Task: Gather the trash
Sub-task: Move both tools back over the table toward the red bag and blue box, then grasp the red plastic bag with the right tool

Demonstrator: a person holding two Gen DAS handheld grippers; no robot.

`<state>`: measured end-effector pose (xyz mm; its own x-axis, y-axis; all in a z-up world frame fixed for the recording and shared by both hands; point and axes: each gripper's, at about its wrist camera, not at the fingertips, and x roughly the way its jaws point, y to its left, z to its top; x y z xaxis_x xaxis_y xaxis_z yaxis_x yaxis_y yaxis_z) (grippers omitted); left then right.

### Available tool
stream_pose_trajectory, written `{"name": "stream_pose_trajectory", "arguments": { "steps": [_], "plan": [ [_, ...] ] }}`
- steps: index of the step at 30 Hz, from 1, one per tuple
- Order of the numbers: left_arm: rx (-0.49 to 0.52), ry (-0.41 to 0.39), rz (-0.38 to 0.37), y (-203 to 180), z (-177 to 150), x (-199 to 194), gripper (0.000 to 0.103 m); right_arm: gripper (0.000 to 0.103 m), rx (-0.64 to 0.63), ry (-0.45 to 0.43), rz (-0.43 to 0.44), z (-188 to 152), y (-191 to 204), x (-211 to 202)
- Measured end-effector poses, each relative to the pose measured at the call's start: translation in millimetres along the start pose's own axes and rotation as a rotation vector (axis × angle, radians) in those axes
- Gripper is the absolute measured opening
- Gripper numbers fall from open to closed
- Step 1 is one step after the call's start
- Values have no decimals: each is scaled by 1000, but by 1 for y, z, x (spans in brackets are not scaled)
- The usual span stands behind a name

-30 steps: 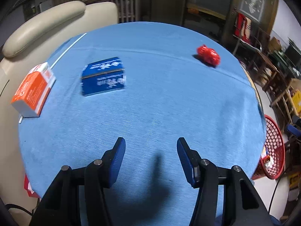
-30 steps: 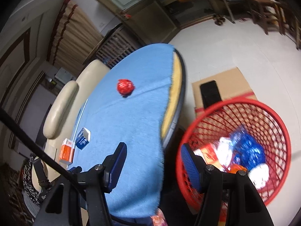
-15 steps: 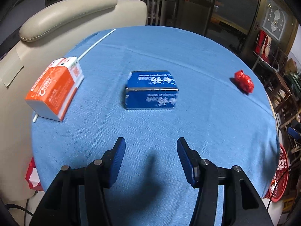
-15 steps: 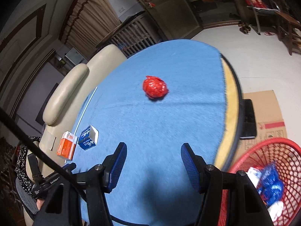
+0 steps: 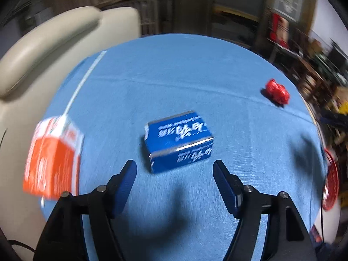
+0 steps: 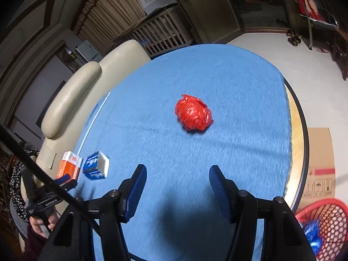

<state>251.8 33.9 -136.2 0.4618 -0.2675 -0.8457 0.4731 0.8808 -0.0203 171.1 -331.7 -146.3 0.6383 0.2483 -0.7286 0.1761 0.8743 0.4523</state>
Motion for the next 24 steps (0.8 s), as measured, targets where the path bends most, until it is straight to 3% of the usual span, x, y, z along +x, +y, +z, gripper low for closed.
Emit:
{"name": "stream_pose_trajectory", "arguments": {
  "steps": [7,12,14,18,24],
  "plan": [
    [240,49,-30,1,34,24,74,64,7,28,-51,30,-11,28],
    [366,127,-136,2,49,45,74,64,14,49,-70,47,-16,51],
    [393,127,-151,2,52,49,74,64,18,53,-71,54,-19,60],
    [421,151,-249,2,55,56,74,64,33,50,-74,65,-22,72],
    [467,145,-280,-7,49,61,74,64,18,48,-98,82,-19,92]
  ]
}}
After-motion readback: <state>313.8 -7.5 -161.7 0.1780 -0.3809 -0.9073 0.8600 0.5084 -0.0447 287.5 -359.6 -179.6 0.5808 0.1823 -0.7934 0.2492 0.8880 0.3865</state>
